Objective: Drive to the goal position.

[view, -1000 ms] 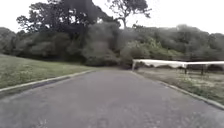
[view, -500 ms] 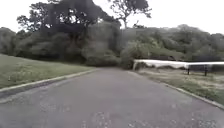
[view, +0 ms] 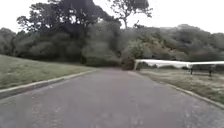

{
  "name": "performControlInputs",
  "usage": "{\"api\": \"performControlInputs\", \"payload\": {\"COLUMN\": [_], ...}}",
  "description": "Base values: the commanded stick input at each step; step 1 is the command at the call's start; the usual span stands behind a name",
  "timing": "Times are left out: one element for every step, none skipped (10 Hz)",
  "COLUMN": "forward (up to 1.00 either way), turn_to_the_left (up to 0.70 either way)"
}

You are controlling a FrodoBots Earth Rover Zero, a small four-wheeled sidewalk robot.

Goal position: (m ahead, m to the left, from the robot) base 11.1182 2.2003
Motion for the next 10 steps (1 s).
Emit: {"api": "performControlInputs", "payload": {"forward": [0.70,0.70,0.70,0.70,0.70,0.70,0.70,0.70,0.70,0.70], "turn_to_the_left": [0.00,0.00,0.00,0.00,0.00,0.00,0.00,-0.20,-0.08,0.00]}}
